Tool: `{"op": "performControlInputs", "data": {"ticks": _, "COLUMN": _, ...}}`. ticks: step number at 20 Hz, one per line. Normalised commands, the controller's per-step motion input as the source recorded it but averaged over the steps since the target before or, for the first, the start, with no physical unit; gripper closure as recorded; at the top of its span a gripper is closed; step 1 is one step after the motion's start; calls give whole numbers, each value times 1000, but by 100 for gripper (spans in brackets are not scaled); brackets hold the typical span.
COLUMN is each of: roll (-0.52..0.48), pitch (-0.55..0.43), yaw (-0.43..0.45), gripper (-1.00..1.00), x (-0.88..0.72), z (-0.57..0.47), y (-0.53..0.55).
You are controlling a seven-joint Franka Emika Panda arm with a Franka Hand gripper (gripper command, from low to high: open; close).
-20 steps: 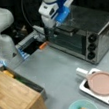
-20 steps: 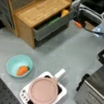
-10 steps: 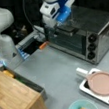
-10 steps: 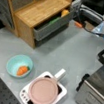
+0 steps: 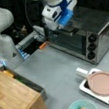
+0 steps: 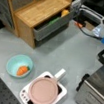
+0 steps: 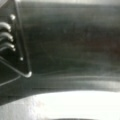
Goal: Open the microwave oven door. Pull out the microwave oven tray. Pick up the bowl. Place the bowl on the microwave tray.
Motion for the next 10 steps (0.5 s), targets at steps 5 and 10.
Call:
{"op": "performControlInputs", "data": {"ticks": 5, "roll": 270, "pitch": -98, "yaw": -46, "gripper": -100, "x": -132, "z": -170, "y": -66}}
{"op": "performControlInputs", "data": {"ticks": 10, "roll": 360, "pitch": -108, "yaw": -8, "gripper": -100, "x": -168, "z": -208, "y": -248}}
